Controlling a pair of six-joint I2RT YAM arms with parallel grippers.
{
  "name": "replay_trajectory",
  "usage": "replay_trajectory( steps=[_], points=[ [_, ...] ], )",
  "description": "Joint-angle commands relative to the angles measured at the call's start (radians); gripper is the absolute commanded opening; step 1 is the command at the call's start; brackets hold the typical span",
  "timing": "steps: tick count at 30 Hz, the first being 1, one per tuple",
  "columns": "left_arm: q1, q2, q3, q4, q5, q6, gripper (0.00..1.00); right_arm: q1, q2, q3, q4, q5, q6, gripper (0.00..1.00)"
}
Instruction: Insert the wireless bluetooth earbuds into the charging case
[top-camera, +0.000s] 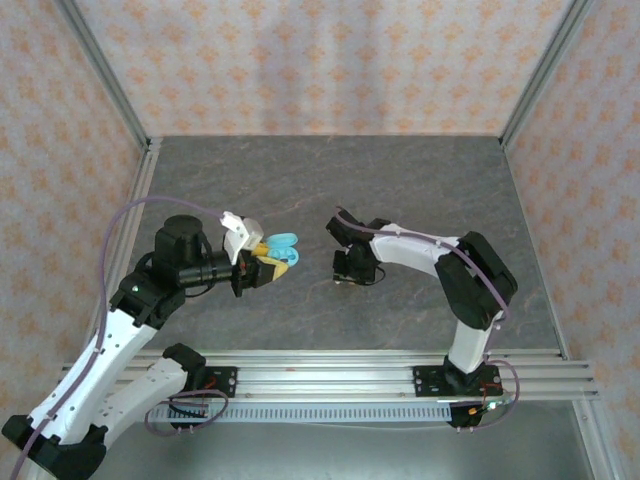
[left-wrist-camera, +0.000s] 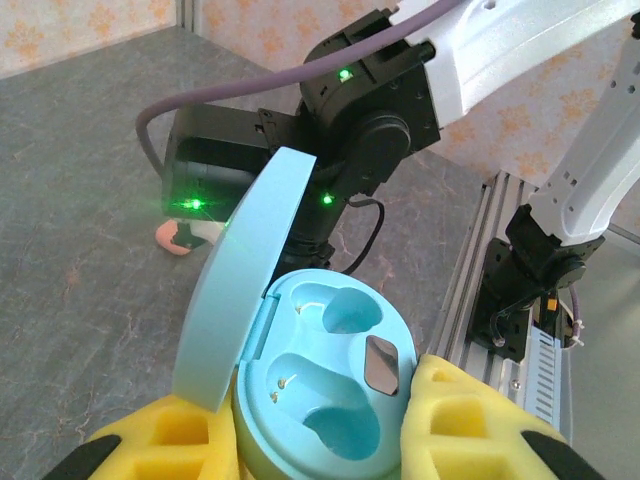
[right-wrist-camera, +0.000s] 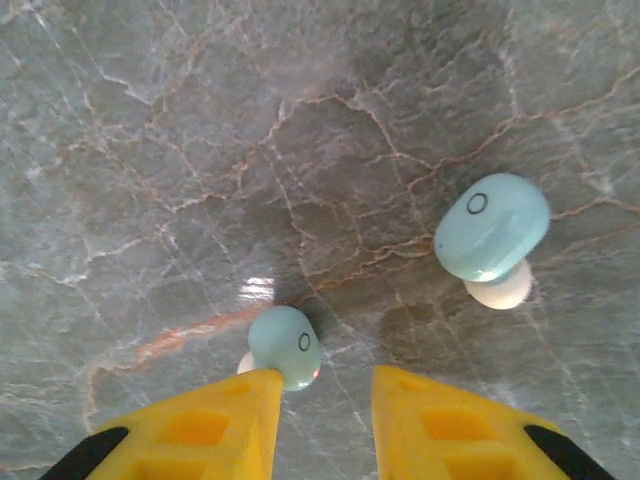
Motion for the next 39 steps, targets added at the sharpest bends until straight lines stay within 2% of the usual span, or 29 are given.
replay_trajectory(
  steps=[1, 16, 19, 24, 28, 39],
  points=[
    [0.009, 0.003, -0.003, 0.044, 0.018, -0.001, 0.12, 0.002, -0.032, -0.035, 0.108, 0.016, 0.088, 0.3],
    [0.009, 0.01, -0.004, 0.05, 0.021, 0.005, 0.12, 0.002, -0.013, -0.082, 0.17, 0.059, 0.114, 0.27],
    [0.009, 0.014, -0.002, 0.049, 0.022, 0.005, 0.12, 0.002, -0.006, -0.082, 0.182, 0.047, 0.11, 0.24],
    [0.009, 0.014, -0.005, 0.048, 0.018, 0.01, 0.12, 0.002, -0.028, -0.074, 0.188, 0.041, 0.099, 0.13],
    [0.009, 0.013, -0.016, 0.061, 0.016, 0.009, 0.13, 0.002, -0.074, -0.055, 0.143, 0.071, 0.08, 0.08],
    [0.009, 0.004, -0.087, 0.214, 0.03, 0.001, 0.13, 0.003, -0.296, 0.003, -0.023, 0.151, 0.041, 0.05]
  ],
)
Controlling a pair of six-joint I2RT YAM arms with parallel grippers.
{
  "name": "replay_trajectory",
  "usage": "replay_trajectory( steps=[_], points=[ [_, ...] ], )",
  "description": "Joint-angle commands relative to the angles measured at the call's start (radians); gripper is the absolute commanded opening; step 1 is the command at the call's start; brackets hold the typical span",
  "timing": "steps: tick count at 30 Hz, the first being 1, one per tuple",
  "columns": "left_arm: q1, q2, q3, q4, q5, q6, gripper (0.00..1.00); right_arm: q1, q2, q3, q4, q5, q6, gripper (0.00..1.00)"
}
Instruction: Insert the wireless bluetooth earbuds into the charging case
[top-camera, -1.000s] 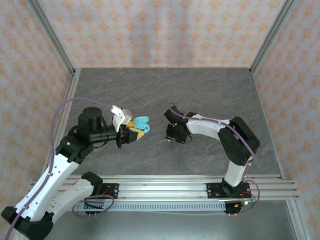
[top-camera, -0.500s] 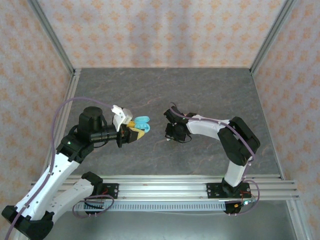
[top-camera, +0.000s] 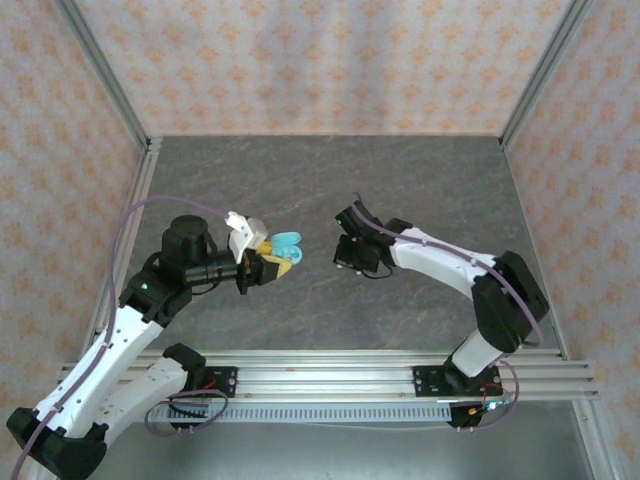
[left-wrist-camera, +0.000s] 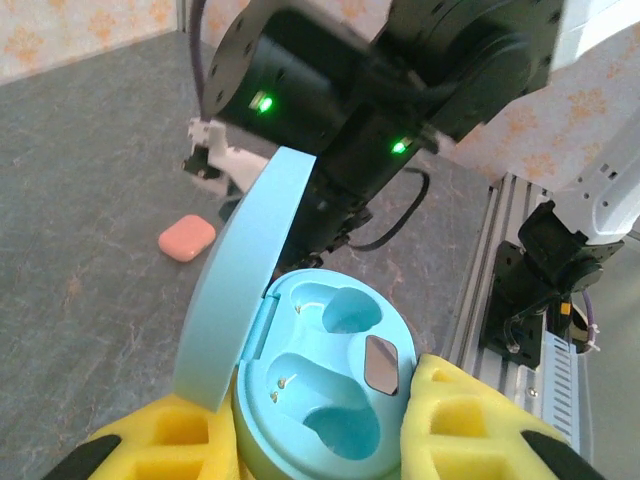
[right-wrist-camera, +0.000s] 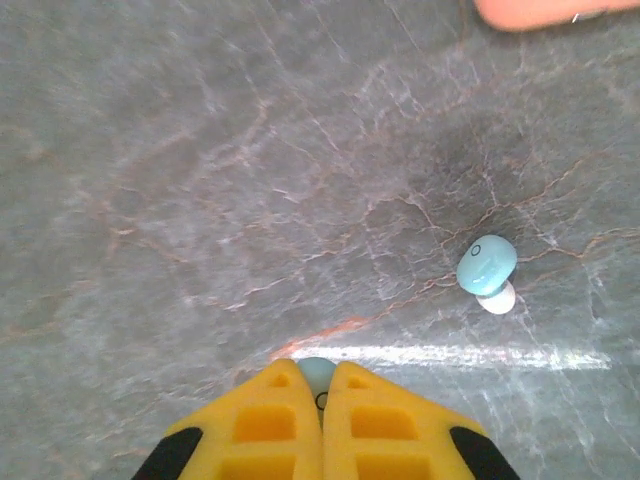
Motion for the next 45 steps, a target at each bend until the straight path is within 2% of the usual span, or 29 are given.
replay_trajectory(
  steps=[1, 7, 13, 23, 31, 45],
  points=[
    [0.009, -0.011, -0.027, 0.121, 0.028, 0.0, 0.13, 0.007, -0.109, 0.04, -0.102, 0.066, -0.018, 0.05],
    [0.007, 0.001, -0.069, 0.223, 0.005, 0.001, 0.13, 0.057, -0.28, 0.104, -0.231, 0.142, -0.022, 0.04],
    [0.005, 0.044, -0.069, 0.29, -0.006, 0.006, 0.13, 0.14, -0.34, 0.246, -0.339, 0.206, -0.041, 0.04],
    [-0.006, 0.104, -0.052, 0.324, -0.002, 0.005, 0.13, 0.261, -0.271, 0.464, -0.358, 0.241, -0.078, 0.03],
    [-0.012, 0.109, -0.043, 0.323, -0.005, 0.006, 0.13, 0.3, -0.192, 0.502, -0.265, 0.168, -0.078, 0.03],
    [-0.017, 0.108, -0.038, 0.318, -0.008, 0.005, 0.13, 0.336, -0.138, 0.524, -0.223, 0.146, -0.078, 0.04]
  ],
)
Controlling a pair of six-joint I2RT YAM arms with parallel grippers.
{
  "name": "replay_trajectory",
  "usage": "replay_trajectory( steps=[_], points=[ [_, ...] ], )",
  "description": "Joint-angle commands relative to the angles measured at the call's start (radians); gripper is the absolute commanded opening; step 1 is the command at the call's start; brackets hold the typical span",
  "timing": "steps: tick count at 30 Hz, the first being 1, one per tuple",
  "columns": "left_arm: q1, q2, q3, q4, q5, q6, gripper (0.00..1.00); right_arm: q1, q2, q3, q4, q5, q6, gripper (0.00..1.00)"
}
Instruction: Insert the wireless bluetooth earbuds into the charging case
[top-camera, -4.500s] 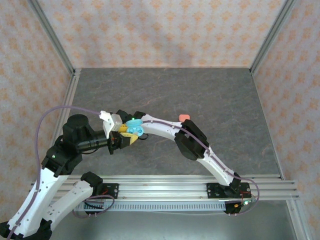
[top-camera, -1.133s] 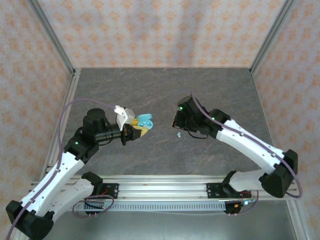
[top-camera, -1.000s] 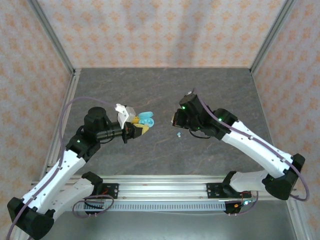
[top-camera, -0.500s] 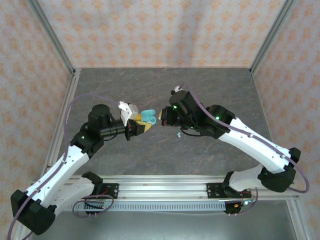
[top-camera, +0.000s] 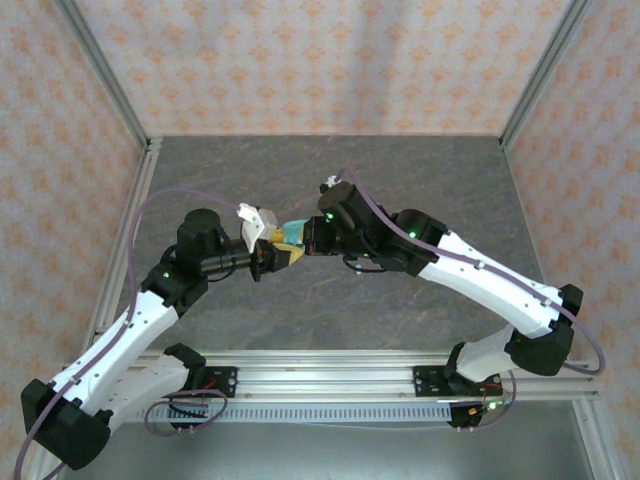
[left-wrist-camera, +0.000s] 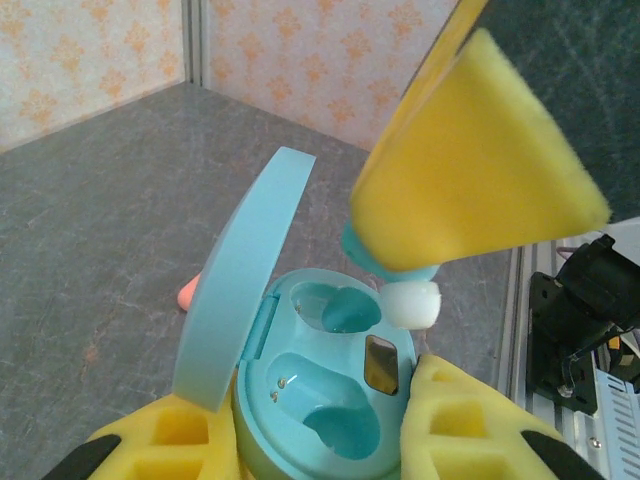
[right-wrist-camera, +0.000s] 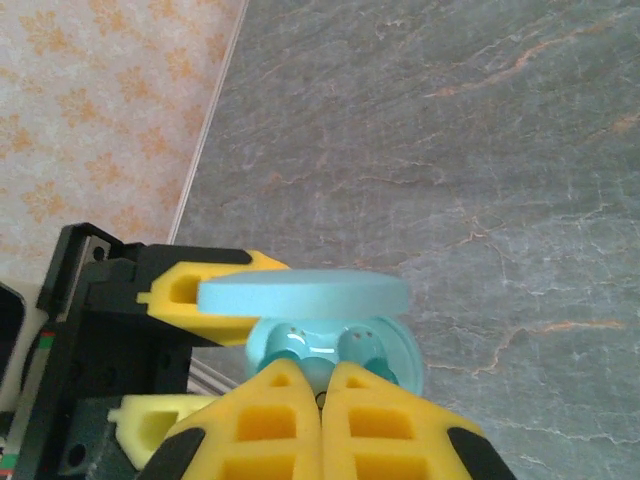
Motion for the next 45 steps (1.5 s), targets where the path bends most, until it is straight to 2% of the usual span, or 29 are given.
replay_trajectory(
  steps=[1, 22, 30, 37, 45],
  points=[
    [-0.007, -0.004, 0.028, 0.041, -0.007, 0.005, 0.13, 0.01, 0.016, 0.029, 0.021, -0.002, -0.013, 0.04],
    [-0.008, -0.002, 0.029, 0.037, -0.013, 0.006, 0.13, 0.027, 0.061, 0.025, 0.028, -0.012, -0.018, 0.05],
    [-0.009, -0.003, 0.029, 0.035, -0.017, 0.008, 0.13, 0.03, 0.069, 0.039, 0.011, -0.009, -0.022, 0.23],
    [-0.009, -0.002, 0.029, 0.033, -0.019, 0.01, 0.13, 0.03, 0.061, 0.053, 0.005, -0.001, -0.03, 0.29],
    [-0.009, -0.003, 0.027, 0.03, -0.02, 0.011, 0.13, 0.03, 0.037, 0.054, 0.014, 0.011, -0.031, 0.32]
  ],
)
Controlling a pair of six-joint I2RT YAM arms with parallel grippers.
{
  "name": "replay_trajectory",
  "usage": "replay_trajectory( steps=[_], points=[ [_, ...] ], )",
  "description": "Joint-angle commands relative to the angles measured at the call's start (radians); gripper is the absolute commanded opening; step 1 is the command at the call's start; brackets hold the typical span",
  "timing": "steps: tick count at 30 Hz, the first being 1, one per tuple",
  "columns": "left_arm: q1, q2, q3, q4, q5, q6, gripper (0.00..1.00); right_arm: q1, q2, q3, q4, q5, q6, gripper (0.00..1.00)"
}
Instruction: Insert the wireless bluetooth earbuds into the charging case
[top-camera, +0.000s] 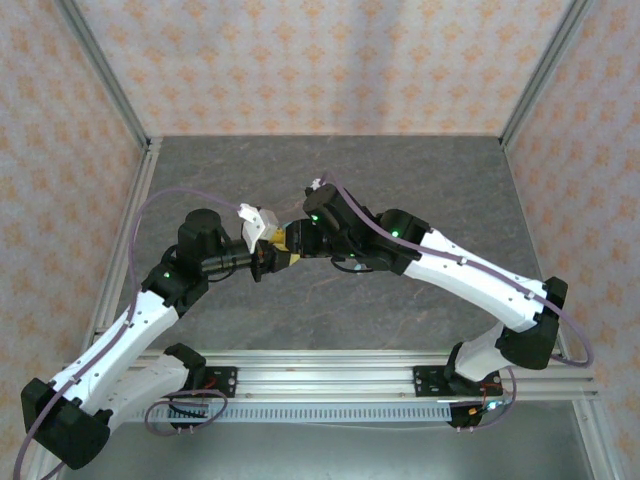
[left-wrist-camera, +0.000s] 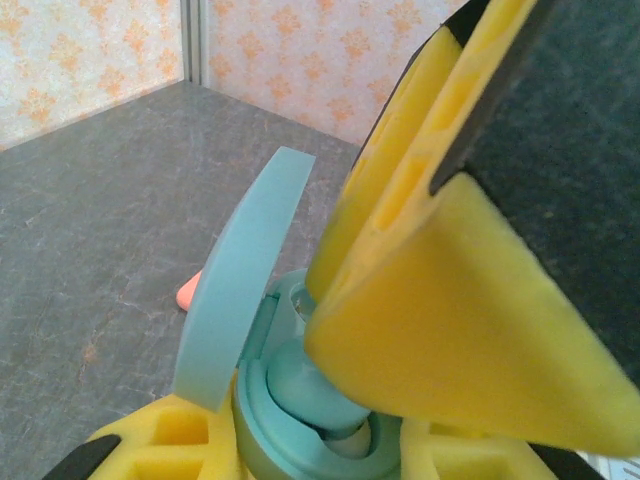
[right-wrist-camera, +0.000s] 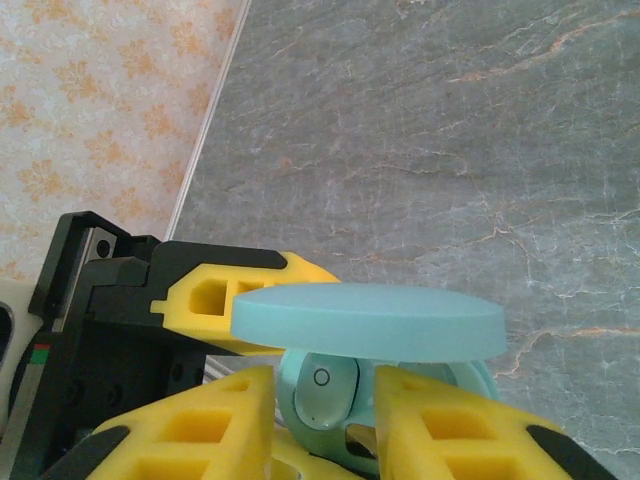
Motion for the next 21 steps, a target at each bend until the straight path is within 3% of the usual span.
replay_trajectory(
  steps=[1, 15, 18, 21],
  points=[
    [-0.005, -0.003, 0.026, 0.03, -0.018, 0.011, 0.13, 0.009, -0.031, 0.033, -0.007, 0.027, -0.017, 0.32],
    [-0.005, -0.005, 0.021, 0.021, -0.03, 0.011, 0.13, -0.004, -0.203, 0.014, -0.057, 0.151, -0.093, 0.33],
    [-0.005, -0.007, 0.02, 0.019, -0.034, 0.01, 0.13, -0.045, -0.274, -0.022, -0.12, 0.217, -0.071, 0.33],
    [-0.004, -0.009, 0.016, 0.02, -0.036, 0.004, 0.13, -0.147, -0.339, -0.094, -0.192, 0.212, -0.023, 0.33]
  ],
)
